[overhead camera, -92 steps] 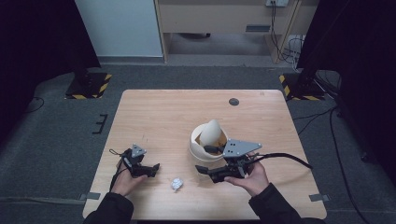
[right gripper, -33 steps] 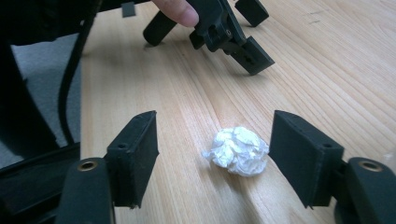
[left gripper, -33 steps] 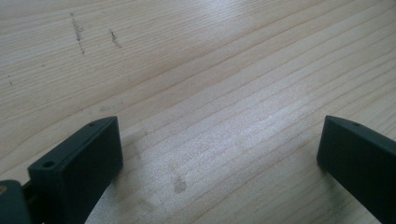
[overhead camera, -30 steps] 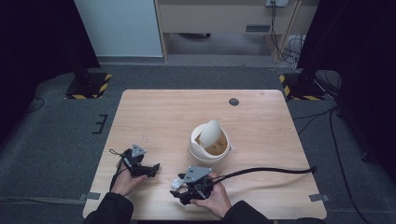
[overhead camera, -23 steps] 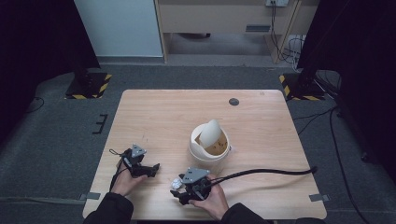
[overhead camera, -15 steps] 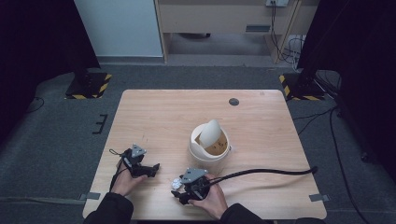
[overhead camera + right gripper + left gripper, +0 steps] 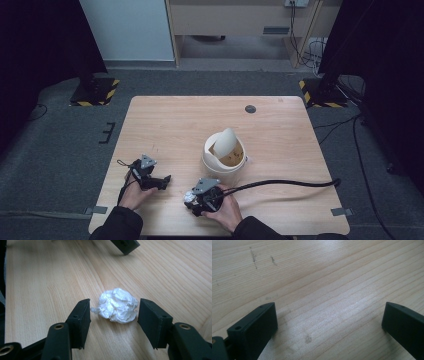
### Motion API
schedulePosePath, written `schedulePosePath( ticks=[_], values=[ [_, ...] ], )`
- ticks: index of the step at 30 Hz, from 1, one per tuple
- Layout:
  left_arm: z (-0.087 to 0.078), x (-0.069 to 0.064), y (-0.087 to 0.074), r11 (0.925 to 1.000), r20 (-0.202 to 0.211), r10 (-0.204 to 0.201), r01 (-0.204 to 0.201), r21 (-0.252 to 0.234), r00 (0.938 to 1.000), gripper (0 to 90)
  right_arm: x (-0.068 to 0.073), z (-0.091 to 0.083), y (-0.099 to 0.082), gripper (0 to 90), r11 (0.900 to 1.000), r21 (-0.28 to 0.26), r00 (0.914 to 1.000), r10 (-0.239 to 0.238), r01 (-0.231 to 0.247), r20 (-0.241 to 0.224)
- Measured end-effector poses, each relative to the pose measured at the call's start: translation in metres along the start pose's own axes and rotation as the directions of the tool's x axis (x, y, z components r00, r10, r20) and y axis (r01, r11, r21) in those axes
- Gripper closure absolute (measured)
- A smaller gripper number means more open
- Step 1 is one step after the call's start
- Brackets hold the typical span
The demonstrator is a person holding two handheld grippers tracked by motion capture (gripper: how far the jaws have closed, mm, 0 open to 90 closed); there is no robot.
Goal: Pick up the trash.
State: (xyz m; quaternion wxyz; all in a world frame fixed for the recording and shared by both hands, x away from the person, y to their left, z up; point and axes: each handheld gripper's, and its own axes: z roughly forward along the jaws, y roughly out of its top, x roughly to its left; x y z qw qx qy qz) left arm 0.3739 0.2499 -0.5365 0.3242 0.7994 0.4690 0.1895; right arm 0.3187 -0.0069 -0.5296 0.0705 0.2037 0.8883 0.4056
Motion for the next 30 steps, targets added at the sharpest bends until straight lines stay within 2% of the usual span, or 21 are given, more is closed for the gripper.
schedulePosePath(
  ticks=[10,18,26,30],
  values=[
    [0.000,0.000,0.000,1.0000,0.000,0.000,0.000,0.000,1.0000,0.0,0.002,0.006,0.000,47.3,0.9997,0.004,0.9997,-0.023,0.023,0.010],
    [0.000,0.000,0.000,1.0000,0.000,0.000,0.000,0.000,1.0000,0.0,0.002,0.004,0.002,62.8,0.9996,0.010,0.9996,-0.026,0.026,0.011],
    [0.000,0.000,0.000,1.0000,0.000,0.000,0.000,0.000,1.0000,0.0,0.005,-0.013,0.009,63.7,0.9990,-0.016,0.9988,-0.042,0.042,-0.026],
    [0.000,0.000,0.000,1.0000,0.000,-0.002,0.002,-0.003,1.0000,0.0,0.005,-0.026,0.012,63.6,0.9982,-0.055,0.9979,-0.028,0.024,-0.058]
  ],
)
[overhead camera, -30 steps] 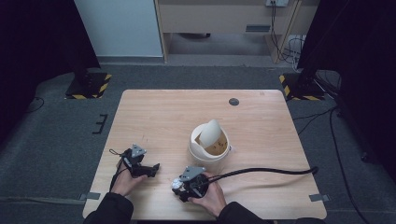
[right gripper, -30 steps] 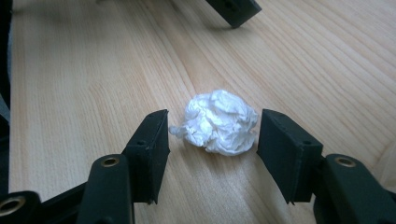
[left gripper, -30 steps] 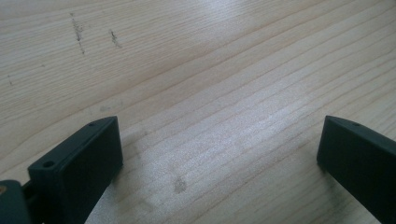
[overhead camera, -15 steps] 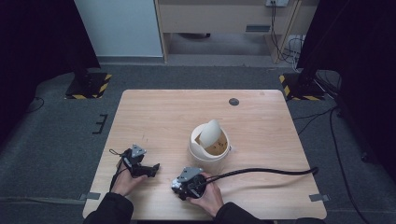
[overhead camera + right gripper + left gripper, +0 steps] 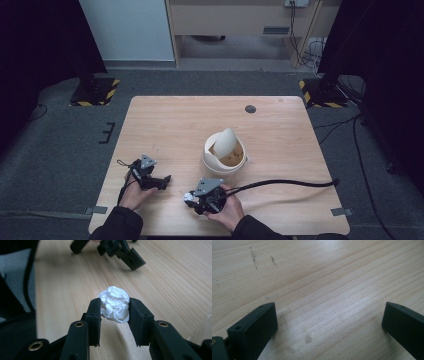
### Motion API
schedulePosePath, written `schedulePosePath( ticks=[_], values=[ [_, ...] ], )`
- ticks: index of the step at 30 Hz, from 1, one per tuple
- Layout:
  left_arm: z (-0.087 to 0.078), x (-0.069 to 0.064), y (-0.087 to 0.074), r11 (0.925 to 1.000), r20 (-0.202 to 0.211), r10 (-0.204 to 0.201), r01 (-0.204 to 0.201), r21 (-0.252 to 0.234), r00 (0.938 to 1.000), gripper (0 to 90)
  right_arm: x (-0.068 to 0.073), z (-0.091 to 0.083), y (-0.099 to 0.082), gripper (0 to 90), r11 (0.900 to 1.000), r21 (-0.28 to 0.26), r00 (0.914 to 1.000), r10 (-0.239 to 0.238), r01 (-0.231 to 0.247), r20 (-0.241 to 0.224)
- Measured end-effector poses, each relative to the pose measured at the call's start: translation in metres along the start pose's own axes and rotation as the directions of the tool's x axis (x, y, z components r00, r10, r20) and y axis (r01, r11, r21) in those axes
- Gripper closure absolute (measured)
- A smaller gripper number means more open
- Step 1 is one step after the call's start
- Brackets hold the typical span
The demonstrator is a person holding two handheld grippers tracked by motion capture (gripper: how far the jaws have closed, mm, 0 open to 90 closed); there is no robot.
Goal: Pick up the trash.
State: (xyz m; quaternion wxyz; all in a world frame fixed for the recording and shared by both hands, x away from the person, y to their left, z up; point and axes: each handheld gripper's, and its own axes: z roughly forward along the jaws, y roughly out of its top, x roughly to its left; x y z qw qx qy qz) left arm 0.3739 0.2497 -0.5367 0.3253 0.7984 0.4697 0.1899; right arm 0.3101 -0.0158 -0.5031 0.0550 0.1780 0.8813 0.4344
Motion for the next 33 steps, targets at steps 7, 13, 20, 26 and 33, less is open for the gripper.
schedulePosePath(
  ticks=[7,13,20,26,33],
  values=[
    [0.000,0.000,0.000,1.0000,-0.001,0.001,-0.001,0.001,1.0000,0.0,-0.004,-0.032,0.001,63.1,0.9971,-0.075,0.9992,0.008,-0.011,-0.039],
    [0.000,0.000,0.000,1.0000,-0.001,0.002,-0.002,0.001,1.0000,0.0,-0.007,-0.052,-0.003,63.1,0.9932,-0.115,0.9985,0.011,-0.017,-0.054],
    [0.000,0.000,0.000,1.0000,-0.001,0.000,0.000,0.000,1.0000,0.0,-0.006,-0.075,0.001,63.0,0.9826,-0.185,0.9967,0.004,-0.019,-0.081],
    [0.000,0.000,0.000,1.0000,0.000,0.001,-0.001,0.001,1.0000,0.0,-0.009,-0.093,0.005,62.7,0.9730,-0.230,0.9962,0.002,-0.022,-0.087],
    [0.000,0.000,0.000,1.0000,-0.001,0.003,-0.003,0.003,1.0000,0.0,-0.019,-0.118,0.008,62.9,0.9556,-0.292,0.9970,0.021,-0.042,-0.075]
  ],
)
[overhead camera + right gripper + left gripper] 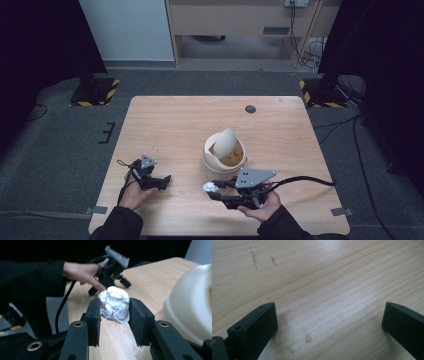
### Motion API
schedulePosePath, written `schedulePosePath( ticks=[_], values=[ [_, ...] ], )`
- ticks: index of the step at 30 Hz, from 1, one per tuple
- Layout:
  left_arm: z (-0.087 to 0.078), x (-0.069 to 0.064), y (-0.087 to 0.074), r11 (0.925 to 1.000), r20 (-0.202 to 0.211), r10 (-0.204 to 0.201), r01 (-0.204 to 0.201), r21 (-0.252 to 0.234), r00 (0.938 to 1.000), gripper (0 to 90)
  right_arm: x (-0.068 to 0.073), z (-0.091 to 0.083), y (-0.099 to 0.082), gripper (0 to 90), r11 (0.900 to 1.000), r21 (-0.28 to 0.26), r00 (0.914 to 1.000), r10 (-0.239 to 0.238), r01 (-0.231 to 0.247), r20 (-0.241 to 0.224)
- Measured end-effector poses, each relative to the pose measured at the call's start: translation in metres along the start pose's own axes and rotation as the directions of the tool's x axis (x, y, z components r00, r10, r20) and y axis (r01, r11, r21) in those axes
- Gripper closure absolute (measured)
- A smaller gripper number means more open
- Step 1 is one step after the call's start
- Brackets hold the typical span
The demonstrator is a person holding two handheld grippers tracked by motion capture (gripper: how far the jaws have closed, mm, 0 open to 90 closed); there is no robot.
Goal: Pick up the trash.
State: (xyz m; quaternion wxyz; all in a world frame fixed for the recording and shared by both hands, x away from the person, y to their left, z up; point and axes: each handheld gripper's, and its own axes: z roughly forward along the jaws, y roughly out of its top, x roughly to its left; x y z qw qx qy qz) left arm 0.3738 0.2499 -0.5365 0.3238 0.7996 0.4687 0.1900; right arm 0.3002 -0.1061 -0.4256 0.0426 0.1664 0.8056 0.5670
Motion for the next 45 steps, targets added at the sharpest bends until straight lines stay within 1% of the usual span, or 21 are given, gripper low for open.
schedulePosePath(
  ticks=[4,10,19,24,32,34,38,45],
  values=[
    [0.000,0.000,0.000,1.0000,0.000,-0.001,0.001,0.000,1.0000,0.0,-0.008,-0.013,0.005,63.1,0.9989,-0.044,0.9997,0.016,-0.015,0.017],
    [0.000,0.000,0.000,1.0000,0.001,-0.001,0.001,0.000,1.0000,0.0,-0.017,-0.029,0.012,62.9,0.9957,-0.089,0.9985,0.030,-0.026,0.047],
    [0.000,0.000,0.000,1.0000,0.001,-0.001,0.001,0.000,1.0000,0.0,-0.032,-0.051,0.016,63.5,0.9886,-0.144,0.9937,0.058,-0.044,0.096],
    [0.000,0.000,0.000,1.0000,0.001,-0.001,0.001,0.000,1.0000,0.0,-0.040,-0.061,0.017,63.8,0.9848,-0.166,0.9899,0.070,-0.049,0.123],
    [0.000,0.000,0.000,1.0000,0.001,-0.001,0.001,0.000,1.0000,0.0,-0.055,-0.079,0.018,63.9,0.9763,-0.206,0.9802,0.101,-0.065,0.171],
    [0.000,0.000,0.000,1.0000,0.001,-0.001,0.001,0.000,1.0000,0.0,-0.061,-0.083,0.016,63.9,0.9756,-0.208,0.9754,0.110,-0.070,0.191],
    [0.000,0.000,0.000,1.0000,0.001,-0.001,0.001,0.000,1.0000,0.0,-0.067,-0.088,0.015,64.1,0.9723,-0.220,0.9694,0.125,-0.077,0.211],
    [0.000,0.000,0.000,1.0000,0.001,-0.001,0.001,0.000,1.0000,0.0,-0.077,-0.093,0.013,65.2,0.9727,-0.218,0.9613,0.134,-0.081,0.241]
  ],
)
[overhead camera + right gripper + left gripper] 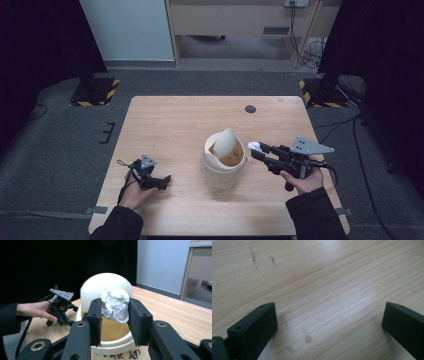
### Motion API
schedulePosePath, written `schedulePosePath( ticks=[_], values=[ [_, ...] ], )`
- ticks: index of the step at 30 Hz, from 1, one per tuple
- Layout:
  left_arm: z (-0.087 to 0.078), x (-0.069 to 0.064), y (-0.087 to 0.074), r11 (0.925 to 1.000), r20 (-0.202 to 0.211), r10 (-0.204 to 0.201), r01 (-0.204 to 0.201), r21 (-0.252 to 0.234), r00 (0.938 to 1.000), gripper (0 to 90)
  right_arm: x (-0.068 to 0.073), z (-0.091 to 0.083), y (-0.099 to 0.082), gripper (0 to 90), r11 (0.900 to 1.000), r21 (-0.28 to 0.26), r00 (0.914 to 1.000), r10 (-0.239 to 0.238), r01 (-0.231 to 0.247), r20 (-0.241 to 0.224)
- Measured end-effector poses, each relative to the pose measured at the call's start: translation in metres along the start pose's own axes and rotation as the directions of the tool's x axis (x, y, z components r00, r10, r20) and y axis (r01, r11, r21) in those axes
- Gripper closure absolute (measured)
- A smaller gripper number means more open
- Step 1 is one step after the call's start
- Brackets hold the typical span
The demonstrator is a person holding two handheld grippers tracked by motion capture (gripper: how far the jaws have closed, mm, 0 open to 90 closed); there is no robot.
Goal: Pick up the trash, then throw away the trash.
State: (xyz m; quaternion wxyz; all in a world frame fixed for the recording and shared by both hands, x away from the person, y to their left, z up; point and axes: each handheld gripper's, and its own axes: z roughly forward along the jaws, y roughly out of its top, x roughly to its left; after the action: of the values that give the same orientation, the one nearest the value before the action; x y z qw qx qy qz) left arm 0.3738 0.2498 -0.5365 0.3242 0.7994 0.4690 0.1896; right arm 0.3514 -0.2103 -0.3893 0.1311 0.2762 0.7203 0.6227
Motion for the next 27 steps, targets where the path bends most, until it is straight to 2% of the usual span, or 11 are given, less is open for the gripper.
schedulePosePath(
  ticks=[11,27],
  values=[
    [0.000,0.000,0.000,1.0000,0.000,0.000,0.000,0.000,1.0000,0.0,-0.008,0.006,-0.003,65.3,0.9997,0.024,1.0000,0.003,-0.003,0.009],
    [0.000,0.000,0.000,1.0000,0.000,0.000,0.000,0.000,1.0000,0.0,-0.006,0.023,-0.011,65.1,0.9966,0.082,0.9998,-0.005,0.006,-0.019]
  ],
)
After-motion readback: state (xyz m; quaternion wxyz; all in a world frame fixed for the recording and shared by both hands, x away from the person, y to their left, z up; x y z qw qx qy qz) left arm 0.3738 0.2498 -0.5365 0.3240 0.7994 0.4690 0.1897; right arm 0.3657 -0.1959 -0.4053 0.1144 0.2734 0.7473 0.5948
